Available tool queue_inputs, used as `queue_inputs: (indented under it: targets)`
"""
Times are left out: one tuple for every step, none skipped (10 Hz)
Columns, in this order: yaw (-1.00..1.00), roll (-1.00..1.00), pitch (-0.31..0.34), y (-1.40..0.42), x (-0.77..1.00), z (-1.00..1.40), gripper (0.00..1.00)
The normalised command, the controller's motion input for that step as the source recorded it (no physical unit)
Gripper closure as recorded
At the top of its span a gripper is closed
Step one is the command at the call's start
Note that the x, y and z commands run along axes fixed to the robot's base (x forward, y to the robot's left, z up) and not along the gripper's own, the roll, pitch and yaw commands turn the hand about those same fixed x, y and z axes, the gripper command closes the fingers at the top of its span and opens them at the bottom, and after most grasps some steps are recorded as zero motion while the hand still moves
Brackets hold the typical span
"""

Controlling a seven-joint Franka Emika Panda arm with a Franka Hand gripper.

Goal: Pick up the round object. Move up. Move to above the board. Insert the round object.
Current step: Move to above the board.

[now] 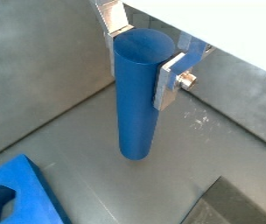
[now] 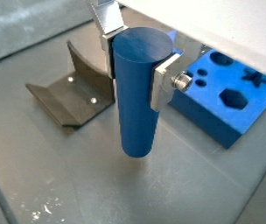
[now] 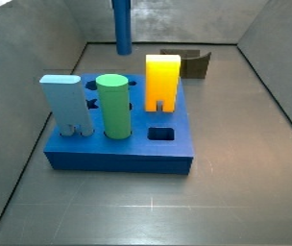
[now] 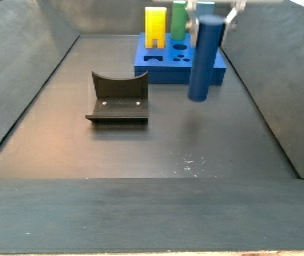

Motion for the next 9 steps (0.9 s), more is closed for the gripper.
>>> queue_inputs:
  targets:
    - [-0.06,0.08,-0.051,-0.07,-0.01,1.0,1.0]
    - [-0.06,0.08,-0.037,-0.07,-0.01,1.0,1.0]
    - [-0.04,0.07,-0.012,-0.06,-0.01,1.0,1.0]
    - [-0.03,0.07,0.014,-0.06,-0.01,1.0,1.0]
    - [-0.02,0.06,0.048,-0.05,0.0,1.0,1.0]
    - [-0.02,0.05,0.072,-0.05,0.0,1.0,1.0]
    - [-0.01,0.04,0.089,-0.04,0.01,1.0,1.0]
    - [0.0,0.04,0.091,-0.04,0.01,1.0,1.0]
    - [0.0,0.03,0.091,-0.04,0.01,1.0,1.0]
